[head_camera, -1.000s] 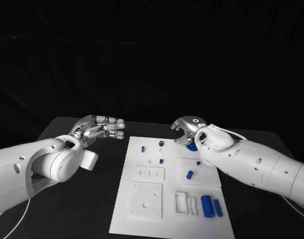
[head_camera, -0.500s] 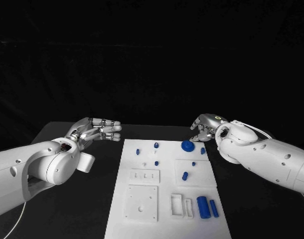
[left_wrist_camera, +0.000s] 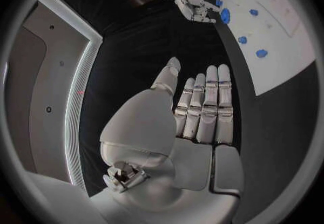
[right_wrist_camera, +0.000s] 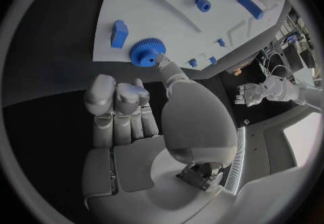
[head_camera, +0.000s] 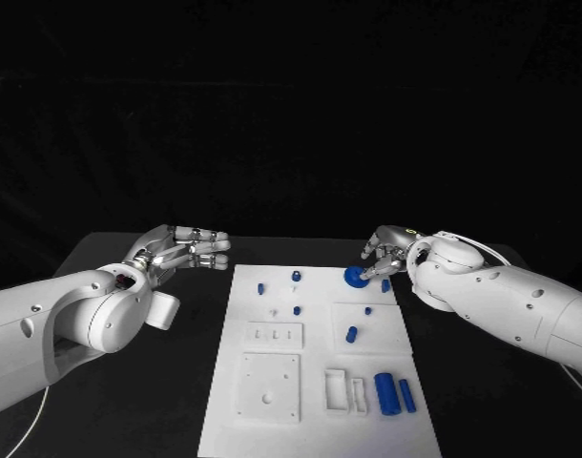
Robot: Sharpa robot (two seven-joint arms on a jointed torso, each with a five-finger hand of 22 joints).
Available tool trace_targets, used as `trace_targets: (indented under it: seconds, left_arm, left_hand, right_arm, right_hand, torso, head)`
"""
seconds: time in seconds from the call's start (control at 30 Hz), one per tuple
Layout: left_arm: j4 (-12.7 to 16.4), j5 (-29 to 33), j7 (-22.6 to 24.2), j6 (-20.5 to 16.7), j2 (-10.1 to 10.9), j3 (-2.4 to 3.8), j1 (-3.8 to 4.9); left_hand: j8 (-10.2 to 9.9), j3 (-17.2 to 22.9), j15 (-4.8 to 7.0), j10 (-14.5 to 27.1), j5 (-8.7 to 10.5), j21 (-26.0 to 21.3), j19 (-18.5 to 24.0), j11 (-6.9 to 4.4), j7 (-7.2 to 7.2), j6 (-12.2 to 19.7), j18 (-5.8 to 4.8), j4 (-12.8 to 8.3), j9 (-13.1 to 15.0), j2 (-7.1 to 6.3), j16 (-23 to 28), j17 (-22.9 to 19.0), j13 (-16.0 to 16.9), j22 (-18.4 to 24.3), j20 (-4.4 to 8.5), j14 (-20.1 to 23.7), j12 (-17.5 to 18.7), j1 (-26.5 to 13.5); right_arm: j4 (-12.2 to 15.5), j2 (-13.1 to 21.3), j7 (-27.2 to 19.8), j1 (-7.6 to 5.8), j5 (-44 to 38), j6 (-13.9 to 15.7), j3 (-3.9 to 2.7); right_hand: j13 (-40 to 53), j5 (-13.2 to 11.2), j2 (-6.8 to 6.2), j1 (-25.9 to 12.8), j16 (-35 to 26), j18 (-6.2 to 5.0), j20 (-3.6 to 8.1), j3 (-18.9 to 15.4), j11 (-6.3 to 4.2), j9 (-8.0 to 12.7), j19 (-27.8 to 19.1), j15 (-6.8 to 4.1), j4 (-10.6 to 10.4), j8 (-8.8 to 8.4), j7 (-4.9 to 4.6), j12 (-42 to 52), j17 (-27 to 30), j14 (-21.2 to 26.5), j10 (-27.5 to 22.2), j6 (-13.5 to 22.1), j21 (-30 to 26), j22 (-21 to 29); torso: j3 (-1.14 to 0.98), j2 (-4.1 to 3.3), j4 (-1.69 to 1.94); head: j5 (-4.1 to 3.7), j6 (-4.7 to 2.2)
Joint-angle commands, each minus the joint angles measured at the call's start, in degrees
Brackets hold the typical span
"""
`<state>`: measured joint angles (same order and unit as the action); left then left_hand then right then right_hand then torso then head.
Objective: Assemble the parts on the task board
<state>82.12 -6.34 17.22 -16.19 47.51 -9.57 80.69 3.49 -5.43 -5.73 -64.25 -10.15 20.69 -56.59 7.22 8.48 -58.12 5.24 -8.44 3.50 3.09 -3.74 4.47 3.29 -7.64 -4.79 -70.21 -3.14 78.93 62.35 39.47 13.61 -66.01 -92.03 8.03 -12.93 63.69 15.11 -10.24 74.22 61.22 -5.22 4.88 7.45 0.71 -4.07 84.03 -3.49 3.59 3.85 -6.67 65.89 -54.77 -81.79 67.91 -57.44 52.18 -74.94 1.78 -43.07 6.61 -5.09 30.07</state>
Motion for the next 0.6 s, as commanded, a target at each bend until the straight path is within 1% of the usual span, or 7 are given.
trace_targets:
  seconds: [0.03,0.13,0.23,0.27,0.43,0.53,0.6]
  left_arm:
    - [0.0,-0.2,0.3,0.9,-0.1,0.03,-0.04]
    - [-0.1,-0.2,0.3,0.8,-0.2,0.03,-0.06]
    - [-0.1,-0.3,0.3,0.8,-0.2,0.03,-0.07]
    - [-0.2,-0.3,0.2,0.8,-0.2,0.03,-0.08]
    - [-0.2,-0.3,0.1,0.7,-0.2,0.03,-0.08]
    - [-0.2,-0.3,0.0,0.8,-0.2,0.03,-0.08]
    - [-0.2,-0.4,0.0,0.8,-0.2,0.03,-0.08]
  left_hand:
    - [0.1,0.1,-0.05,-0.1,-0.04,0.0,0.6,0.06,-0.03,0.1,-1.15,-0.3,0.1,0.10,0.2,-0.1,0.0,0.1,-0.01,0.4,-0.2,0.1]
    - [0.1,0.1,-0.06,-0.1,-0.04,0.0,0.6,0.06,-0.02,0.1,-1.15,-0.3,0.1,0.10,0.2,-0.1,0.0,0.1,-0.01,0.4,-0.2,0.1]
    - [0.1,0.1,-0.08,-0.1,-0.03,0.0,0.6,0.08,-0.03,0.0,-1.14,-0.3,0.1,0.08,0.2,-0.1,0.0,0.1,-0.04,0.5,-0.2,0.1]
    - [0.1,0.1,-0.08,-0.1,-0.03,0.0,0.6,0.08,-0.03,0.0,-1.14,-0.3,0.1,0.08,0.2,-0.1,0.0,0.1,-0.04,0.5,-0.2,0.1]
    - [0.1,0.1,-0.11,0.0,-0.04,0.0,0.7,0.10,-0.02,0.1,-1.13,-0.4,0.1,0.08,0.2,-0.1,0.0,0.1,-0.07,0.6,-0.2,0.1]
    - [0.1,0.1,-0.13,0.0,-0.04,0.0,0.7,0.11,-0.02,0.1,-1.13,-0.4,0.1,0.07,0.2,-0.1,0.0,0.1,-0.09,0.6,-0.2,0.0]
    - [0.1,0.1,-0.13,0.0,-0.04,0.0,0.7,0.11,-0.02,0.1,-1.13,-0.4,0.1,0.07,0.2,-0.1,0.0,0.1,-0.09,0.6,-0.2,0.0]
  right_arm:
    - [-0.4,-0.4,-0.7,0.27,0.8,-1.8,-0.02]
    - [-0.6,-0.7,-0.8,0.41,0.9,-1.6,-0.02]
    - [-0.6,-0.9,-0.6,0.48,0.9,-1.5,-0.02]
    - [-0.6,-1.0,-0.5,0.50,0.9,-1.5,-0.02]
    - [-0.8,-1.2,-0.1,0.57,0.9,-1.5,-0.02]
    - [-1.0,-1.5,-0.1,0.66,0.9,-1.4,-0.02]
    - [-1.2,-1.7,0.0,0.75,0.9,-1.3,-0.02]
  right_hand:
    - [0.0,0.2,0.07,0.3,-0.2,-0.45,-0.28,0.4,0.07,0.0,2.5,-0.06,0.1,-0.21,0.04,0.2,-0.1,-0.5,0.4,0.0,0.2,-6.4]
    - [0.2,0.3,0.19,0.3,-0.3,-0.44,-0.27,0.7,0.04,0.0,2.5,-0.07,0.1,-0.22,0.07,0.3,-0.3,-0.5,0.5,-0.1,0.4,-6.4]
    - [0.3,0.3,0.38,0.3,-0.3,-0.43,-0.25,1.0,0.02,0.0,2.5,-0.09,0.2,-0.21,0.09,0.4,-0.5,-0.6,0.7,-0.3,0.5,-6.4]
    - [0.6,0.3,0.39,0.2,-0.2,-0.41,-0.24,1.2,0.00,0.0,2.5,-0.10,0.2,-0.22,0.11,0.7,-0.7,-0.6,0.9,-0.4,0.6,-6.5]
    - [1.2,-0.4,0.54,0.1,-0.1,-0.36,-0.20,2.6,-0.04,0.0,2.5,-0.13,0.6,-0.22,0.16,1.1,-1.4,-0.7,1.3,-0.8,1.0,-6.5]
    - [1.3,-0.5,0.54,0.0,-0.2,-0.36,-0.18,3.0,-0.07,0.0,2.5,-0.16,0.8,-0.24,0.19,1.1,-1.4,-0.7,1.3,-1.0,1.1,-6.5]
    - [1.3,-0.7,0.63,0.0,-0.2,-0.35,-0.19,3.1,-0.07,0.0,2.4,-0.15,0.8,-0.22,0.19,1.0,-1.5,-0.7,1.3,-1.0,1.1,-6.5]
  torso:
    - [-0.02,0.03,0.02]
    - [0.02,0.08,-0.02]
    - [0.05,0.10,-0.06]
    - [0.06,0.11,-0.05]
    - [0.01,0.06,-0.05]
    - [-0.03,0.06,-0.06]
    - [-0.03,0.05,-0.05]
  head:
    - [0.12,0.21]
    - [0.20,0.27]
    - [0.18,0.50]
    - [0.13,0.69]
    - [0.10,0.79]
    - [0.08,1.13]
    - [0.08,1.13]
